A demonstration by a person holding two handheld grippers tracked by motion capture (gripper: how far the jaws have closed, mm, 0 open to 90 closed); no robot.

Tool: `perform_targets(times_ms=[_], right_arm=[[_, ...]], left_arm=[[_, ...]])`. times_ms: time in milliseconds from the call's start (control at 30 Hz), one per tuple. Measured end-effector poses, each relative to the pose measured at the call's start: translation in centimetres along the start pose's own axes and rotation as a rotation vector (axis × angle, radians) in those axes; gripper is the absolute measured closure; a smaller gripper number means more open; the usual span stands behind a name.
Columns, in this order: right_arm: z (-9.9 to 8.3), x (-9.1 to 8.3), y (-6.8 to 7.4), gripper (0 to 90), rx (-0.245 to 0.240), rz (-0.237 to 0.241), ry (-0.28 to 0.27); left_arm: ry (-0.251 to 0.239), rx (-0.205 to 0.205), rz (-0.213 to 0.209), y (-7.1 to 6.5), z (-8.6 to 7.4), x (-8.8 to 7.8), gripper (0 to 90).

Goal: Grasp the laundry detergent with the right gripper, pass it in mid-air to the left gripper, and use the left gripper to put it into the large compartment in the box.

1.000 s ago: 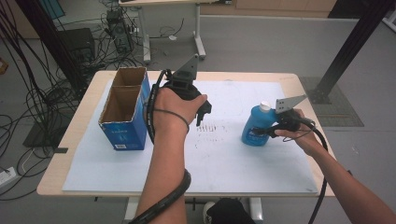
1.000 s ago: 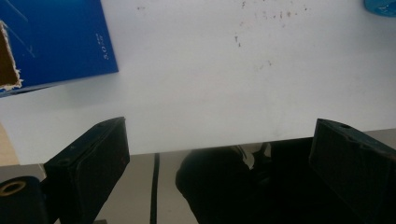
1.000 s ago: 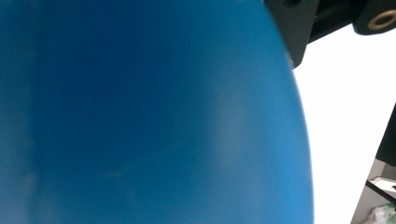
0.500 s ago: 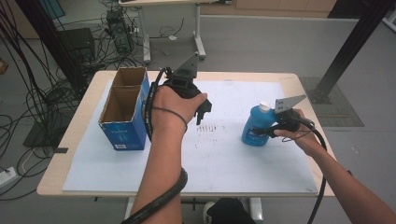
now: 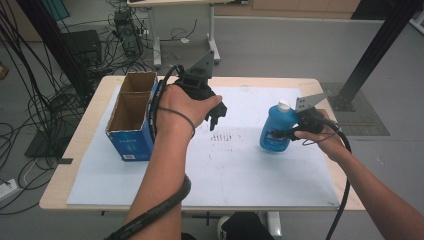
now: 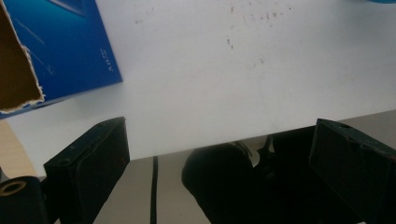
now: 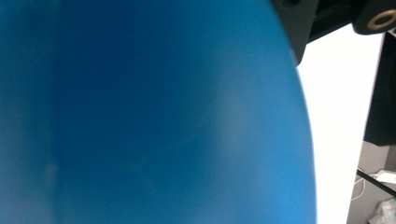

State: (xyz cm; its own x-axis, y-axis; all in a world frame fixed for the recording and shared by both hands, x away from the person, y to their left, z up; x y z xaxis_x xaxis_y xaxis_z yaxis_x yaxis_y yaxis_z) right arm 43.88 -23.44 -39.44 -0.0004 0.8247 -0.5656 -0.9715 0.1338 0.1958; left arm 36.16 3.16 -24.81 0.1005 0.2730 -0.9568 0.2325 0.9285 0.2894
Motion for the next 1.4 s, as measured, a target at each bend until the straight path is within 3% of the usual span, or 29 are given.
perform_targets(times_ms=[100,300,467,633,667,700,833,967,1233,1267,1300,1400], right_arm=[[0.6,-0.4,0.2,42.8,0.014,-0.002,0.004],[3.0,-1.4,1.3,42.9,0.099,0.000,0.031],[4.8,-1.7,2.3,42.9,0.096,-0.014,0.048],[8.1,-1.6,3.6,42.9,0.071,0.033,0.042],[9.2,-1.3,3.9,42.9,0.057,0.051,0.039],[9.2,-1.3,3.9,42.9,0.057,0.051,0.039],[12.0,0.1,4.3,42.8,0.012,0.097,0.055],[12.9,1.2,4.2,42.8,-0.003,0.119,0.067],[14.3,5.1,3.5,42.8,-0.062,0.170,0.086],[14.6,5.9,3.5,42.9,-0.075,0.187,0.081],[14.6,5.9,3.5,42.9,-0.075,0.187,0.081],[15.6,7.5,3.7,42.9,-0.111,0.212,0.078]], left_arm=[[-0.008,0.014,0.002,0.1,0.1,-0.4,5.4],[-0.052,0.085,0.006,1.0,0.6,-2.2,5.5],[-0.074,0.127,0.011,1.5,0.8,-3.0,5.4],[-0.099,0.176,0.015,2.0,1.1,-3.6,5.4],[-0.106,0.205,0.021,2.2,1.3,-4.0,5.4],[-0.106,0.205,0.021,2.2,1.3,-4.0,5.4],[-0.133,0.238,0.018,2.6,1.7,-4.7,5.4],[-0.145,0.277,0.030,3.3,2.3,-5.4,5.4],[-0.184,0.344,0.031,4.2,3.5,-6.2,5.4],[-0.194,0.372,0.052,4.4,3.9,-6.3,5.4],[-0.194,0.372,0.052,4.4,3.9,-6.3,5.3],[-0.224,0.433,0.071,4.6,4.4,-6.8,5.4]])
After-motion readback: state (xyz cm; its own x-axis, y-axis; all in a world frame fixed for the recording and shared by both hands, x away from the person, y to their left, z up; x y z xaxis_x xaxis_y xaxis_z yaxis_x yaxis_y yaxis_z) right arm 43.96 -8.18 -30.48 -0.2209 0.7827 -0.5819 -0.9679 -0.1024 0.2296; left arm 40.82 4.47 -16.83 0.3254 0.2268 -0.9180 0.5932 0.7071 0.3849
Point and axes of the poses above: each handheld gripper's, and its own axes: x roughly forward along the jaws, z roughly out of its top, y roughly to its left, the point moved 8 cm from there along x, roughly forward along the jaws, and after that the axes turned 14 degrees about z, right-handed, at the moved point
